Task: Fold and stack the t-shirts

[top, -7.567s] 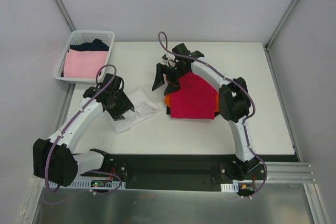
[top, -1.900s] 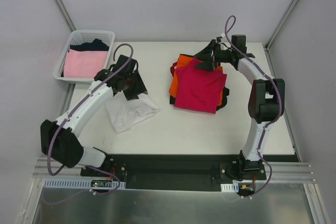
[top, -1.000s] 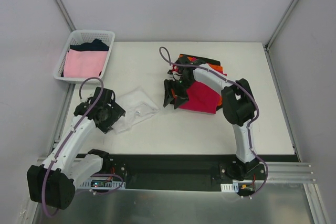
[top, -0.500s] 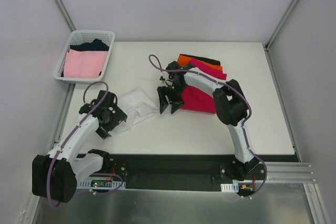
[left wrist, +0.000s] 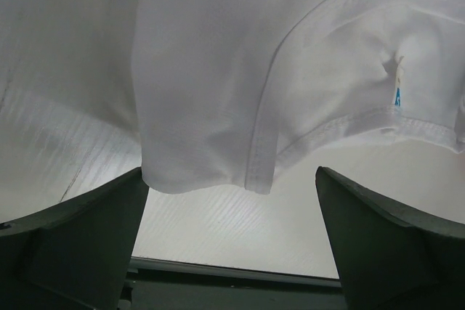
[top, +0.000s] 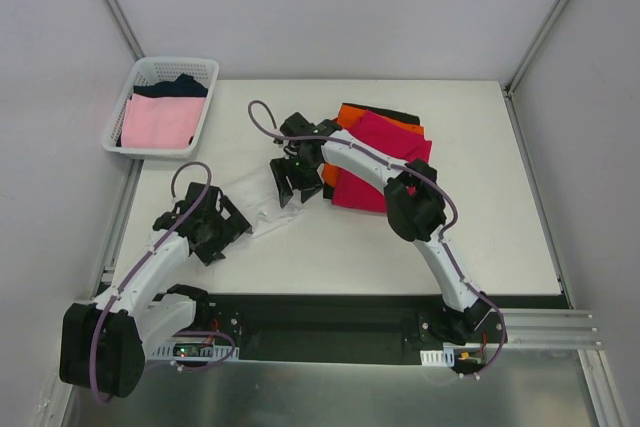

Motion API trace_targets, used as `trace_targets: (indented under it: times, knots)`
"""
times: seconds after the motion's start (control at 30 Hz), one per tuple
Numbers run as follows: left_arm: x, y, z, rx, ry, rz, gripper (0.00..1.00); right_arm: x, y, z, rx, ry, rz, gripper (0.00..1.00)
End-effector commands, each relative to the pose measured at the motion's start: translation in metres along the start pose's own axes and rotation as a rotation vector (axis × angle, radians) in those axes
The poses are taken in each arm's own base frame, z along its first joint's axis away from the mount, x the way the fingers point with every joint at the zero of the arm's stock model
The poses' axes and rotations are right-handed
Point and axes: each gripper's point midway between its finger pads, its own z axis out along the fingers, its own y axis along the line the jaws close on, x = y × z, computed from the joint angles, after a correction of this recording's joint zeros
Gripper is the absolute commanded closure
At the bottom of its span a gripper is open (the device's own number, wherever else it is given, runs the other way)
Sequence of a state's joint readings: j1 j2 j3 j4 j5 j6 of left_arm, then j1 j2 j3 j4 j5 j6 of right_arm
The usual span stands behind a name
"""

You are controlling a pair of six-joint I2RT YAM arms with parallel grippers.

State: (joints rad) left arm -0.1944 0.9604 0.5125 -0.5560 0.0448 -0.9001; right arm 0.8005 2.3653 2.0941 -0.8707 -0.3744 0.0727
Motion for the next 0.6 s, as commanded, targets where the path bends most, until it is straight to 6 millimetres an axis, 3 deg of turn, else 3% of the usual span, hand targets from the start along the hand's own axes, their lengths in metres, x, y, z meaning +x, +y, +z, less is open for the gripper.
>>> trace_targets:
  times: [0.0,0.13,0.3,0.4,0.57]
  knots:
    - [-0.015,-0.007,-0.004,0.023,-0.056,0.045,0.01,-0.03,-0.027,-0.012,0.192,-0.158,0.003,0.34]
    - [-0.028,-0.007,-0.006,-0.024,-0.09,0.061,0.01,-0.046,-0.03,-0.009,0.209,-0.209,-0.011,0.35]
    - [-0.046,0.012,-0.008,-0.162,-0.163,0.086,0.01,-0.057,-0.036,-0.006,0.236,-0.252,-0.017,0.35]
    - [-0.057,0.021,-0.009,-0.213,-0.225,0.087,0.01,-0.056,-0.04,0.003,0.222,-0.244,-0.005,0.35]
    - [-0.058,0.032,0.003,-0.272,-0.226,0.088,0.01,-0.046,-0.034,0.022,0.081,-0.179,0.03,0.35]
